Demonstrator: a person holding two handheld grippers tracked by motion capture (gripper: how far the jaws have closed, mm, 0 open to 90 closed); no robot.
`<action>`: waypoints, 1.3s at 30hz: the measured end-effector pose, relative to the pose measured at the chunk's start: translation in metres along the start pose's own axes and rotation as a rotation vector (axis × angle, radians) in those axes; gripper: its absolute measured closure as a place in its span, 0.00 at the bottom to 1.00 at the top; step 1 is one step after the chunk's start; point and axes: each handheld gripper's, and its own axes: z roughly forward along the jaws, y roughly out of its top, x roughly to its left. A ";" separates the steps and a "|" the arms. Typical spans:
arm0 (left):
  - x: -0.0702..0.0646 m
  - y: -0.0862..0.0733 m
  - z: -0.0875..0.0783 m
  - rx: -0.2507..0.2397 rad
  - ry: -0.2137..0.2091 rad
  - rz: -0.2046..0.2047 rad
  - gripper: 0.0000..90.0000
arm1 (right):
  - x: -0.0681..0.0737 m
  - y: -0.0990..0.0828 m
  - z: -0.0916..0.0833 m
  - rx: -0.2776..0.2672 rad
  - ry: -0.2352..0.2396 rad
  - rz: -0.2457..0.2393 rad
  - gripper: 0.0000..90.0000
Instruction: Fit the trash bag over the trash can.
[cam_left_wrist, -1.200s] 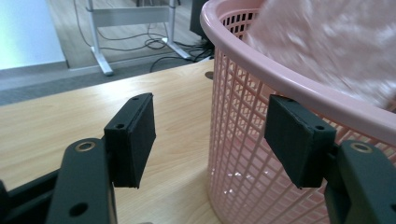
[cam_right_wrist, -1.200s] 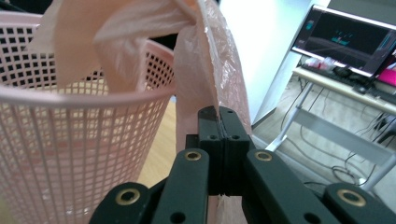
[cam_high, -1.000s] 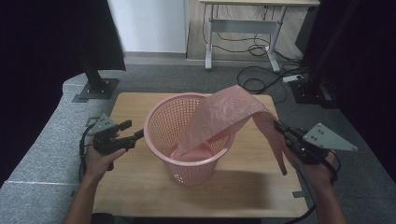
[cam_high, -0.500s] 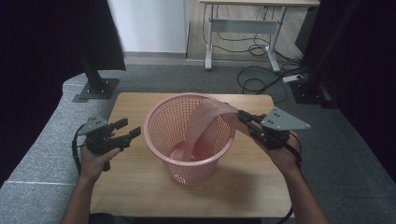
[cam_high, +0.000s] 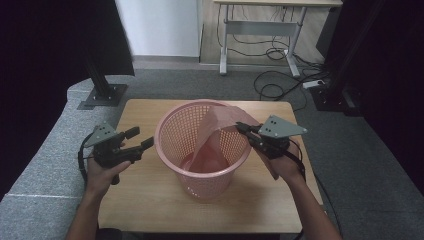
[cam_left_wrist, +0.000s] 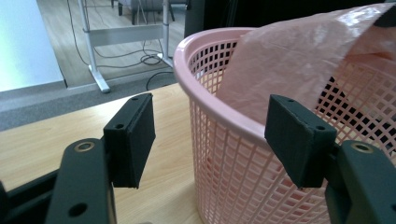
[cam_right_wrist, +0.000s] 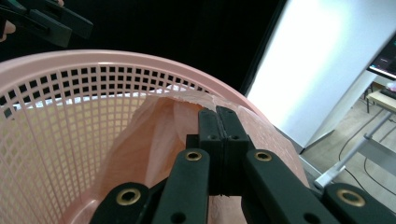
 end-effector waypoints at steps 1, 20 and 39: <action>-0.002 0.001 0.000 -0.005 -0.007 0.005 0.37 | 0.001 0.002 0.002 0.000 0.002 -0.006 0.99; -0.009 0.001 0.007 0.018 -0.023 0.018 0.37 | 0.018 -0.076 -0.082 0.053 -0.119 0.213 0.32; -0.010 0.000 0.008 0.021 -0.035 0.013 0.36 | 0.014 -0.147 -0.058 0.158 -0.171 0.246 0.82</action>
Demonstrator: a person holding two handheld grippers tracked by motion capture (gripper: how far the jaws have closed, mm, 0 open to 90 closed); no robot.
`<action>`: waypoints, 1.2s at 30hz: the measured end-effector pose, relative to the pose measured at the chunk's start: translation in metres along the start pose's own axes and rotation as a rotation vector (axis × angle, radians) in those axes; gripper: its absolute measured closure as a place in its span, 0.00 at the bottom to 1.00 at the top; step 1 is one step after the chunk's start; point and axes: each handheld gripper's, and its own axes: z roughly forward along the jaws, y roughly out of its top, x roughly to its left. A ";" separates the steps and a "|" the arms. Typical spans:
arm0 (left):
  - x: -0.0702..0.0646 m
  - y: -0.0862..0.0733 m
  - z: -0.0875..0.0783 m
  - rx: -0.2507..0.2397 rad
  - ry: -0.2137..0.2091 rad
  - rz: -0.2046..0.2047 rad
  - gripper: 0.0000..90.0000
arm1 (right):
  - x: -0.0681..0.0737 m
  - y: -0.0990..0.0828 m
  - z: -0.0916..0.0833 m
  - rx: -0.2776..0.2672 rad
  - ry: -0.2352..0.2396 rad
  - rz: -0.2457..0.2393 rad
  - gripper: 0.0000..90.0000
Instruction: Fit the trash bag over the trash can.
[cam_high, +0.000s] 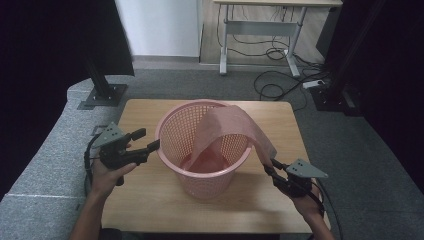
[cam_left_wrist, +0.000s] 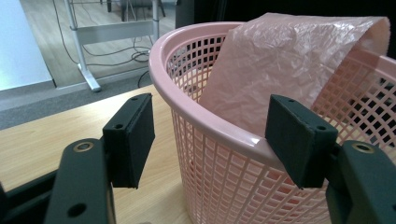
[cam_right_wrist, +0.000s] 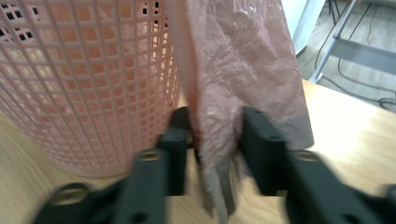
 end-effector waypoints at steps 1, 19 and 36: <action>0.000 0.001 -0.001 -0.004 -0.003 0.000 0.36 | -0.002 0.001 0.000 -0.009 -0.001 -0.011 0.88; -0.014 0.012 0.001 -0.025 -0.054 0.031 0.36 | 0.003 0.116 -0.022 -0.171 0.037 -0.156 0.97; -0.033 0.020 0.000 -0.048 -0.116 0.078 0.24 | 0.040 0.154 0.026 -0.035 0.092 -0.166 0.96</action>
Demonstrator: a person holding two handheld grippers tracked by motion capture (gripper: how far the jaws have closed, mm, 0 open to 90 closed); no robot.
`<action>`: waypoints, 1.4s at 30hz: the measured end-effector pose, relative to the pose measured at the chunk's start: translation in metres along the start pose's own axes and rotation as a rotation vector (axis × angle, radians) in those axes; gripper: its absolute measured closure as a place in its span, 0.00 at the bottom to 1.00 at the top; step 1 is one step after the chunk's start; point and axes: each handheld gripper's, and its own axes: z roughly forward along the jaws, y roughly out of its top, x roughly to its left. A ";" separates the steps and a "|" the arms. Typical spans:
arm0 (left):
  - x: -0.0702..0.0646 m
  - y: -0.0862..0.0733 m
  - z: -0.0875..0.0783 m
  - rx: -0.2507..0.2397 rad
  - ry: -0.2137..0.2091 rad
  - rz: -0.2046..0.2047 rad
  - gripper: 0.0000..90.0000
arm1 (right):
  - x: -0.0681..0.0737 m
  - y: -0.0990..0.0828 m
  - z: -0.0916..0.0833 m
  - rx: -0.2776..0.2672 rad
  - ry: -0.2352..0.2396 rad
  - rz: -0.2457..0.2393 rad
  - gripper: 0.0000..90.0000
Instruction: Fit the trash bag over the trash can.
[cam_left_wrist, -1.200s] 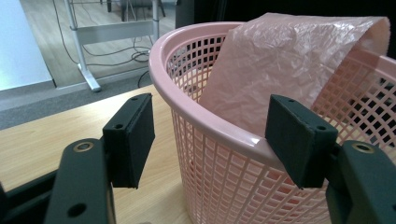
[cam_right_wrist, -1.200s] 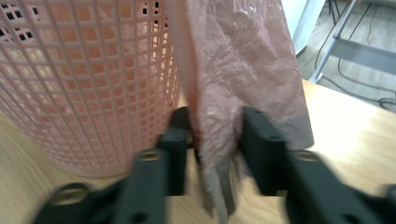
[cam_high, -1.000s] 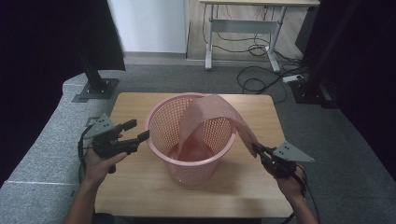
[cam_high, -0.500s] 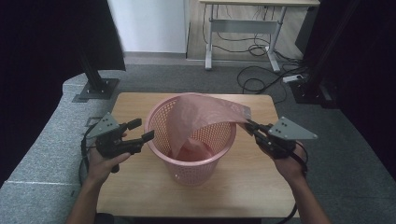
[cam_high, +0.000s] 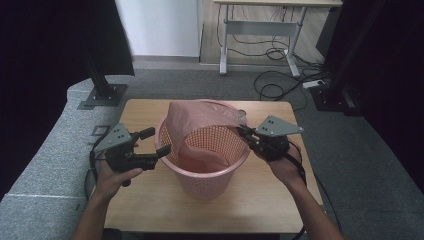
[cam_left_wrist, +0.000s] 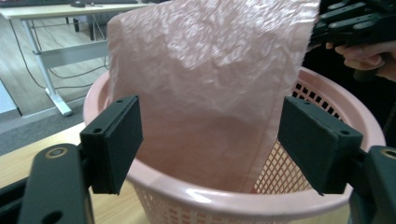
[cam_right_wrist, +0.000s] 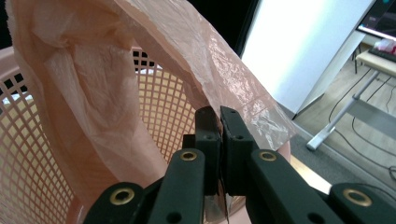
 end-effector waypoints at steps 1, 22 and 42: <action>-0.001 0.001 0.001 -0.001 -0.002 0.002 0.24 | 0.000 0.000 0.000 0.003 0.001 0.002 0.96; -0.011 0.006 0.029 0.062 -0.003 0.033 0.48 | -0.002 -0.001 -0.002 0.013 0.035 0.017 0.95; 0.009 0.006 0.025 -0.030 -0.145 -0.032 0.98 | -0.008 -0.009 -0.009 0.006 0.059 0.023 0.85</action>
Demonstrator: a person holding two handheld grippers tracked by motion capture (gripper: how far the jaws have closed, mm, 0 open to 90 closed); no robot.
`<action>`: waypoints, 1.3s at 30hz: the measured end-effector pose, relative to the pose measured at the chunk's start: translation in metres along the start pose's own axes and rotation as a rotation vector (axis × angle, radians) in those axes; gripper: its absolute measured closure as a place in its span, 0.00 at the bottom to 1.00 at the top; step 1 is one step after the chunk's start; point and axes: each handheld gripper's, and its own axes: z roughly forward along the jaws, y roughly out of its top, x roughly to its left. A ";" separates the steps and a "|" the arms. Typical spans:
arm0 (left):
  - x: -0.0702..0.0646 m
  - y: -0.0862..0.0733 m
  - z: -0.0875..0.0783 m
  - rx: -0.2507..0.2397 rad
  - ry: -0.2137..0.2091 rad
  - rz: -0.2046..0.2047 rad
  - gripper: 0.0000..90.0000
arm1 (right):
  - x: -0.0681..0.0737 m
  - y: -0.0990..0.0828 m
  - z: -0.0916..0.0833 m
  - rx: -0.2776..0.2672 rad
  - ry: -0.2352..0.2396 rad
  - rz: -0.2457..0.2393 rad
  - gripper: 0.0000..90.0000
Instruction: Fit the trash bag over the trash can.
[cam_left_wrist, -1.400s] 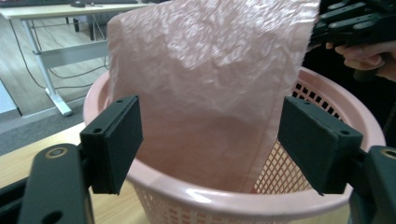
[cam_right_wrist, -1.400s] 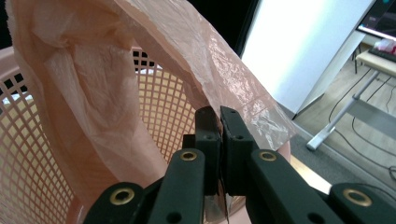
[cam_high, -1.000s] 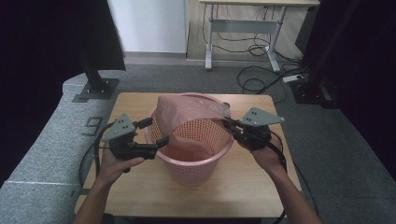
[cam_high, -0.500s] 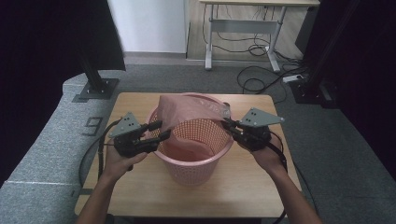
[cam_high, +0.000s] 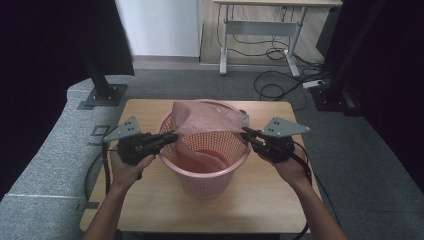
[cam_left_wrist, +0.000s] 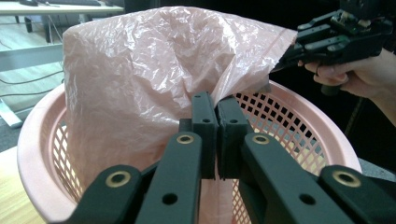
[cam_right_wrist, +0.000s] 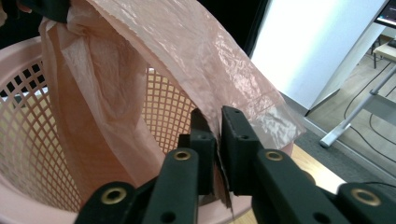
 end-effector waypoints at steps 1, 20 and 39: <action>0.000 0.000 0.000 -0.002 0.003 -0.002 0.98 | 0.000 -0.002 0.000 -0.005 -0.003 0.009 0.79; 0.004 -0.002 -0.002 -0.023 -0.004 -0.057 0.99 | 0.010 -0.034 -0.010 -0.055 0.025 0.155 0.46; 0.005 0.005 -0.010 -0.112 -0.043 -0.058 0.99 | 0.002 -0.007 -0.010 -0.046 -0.127 0.018 0.98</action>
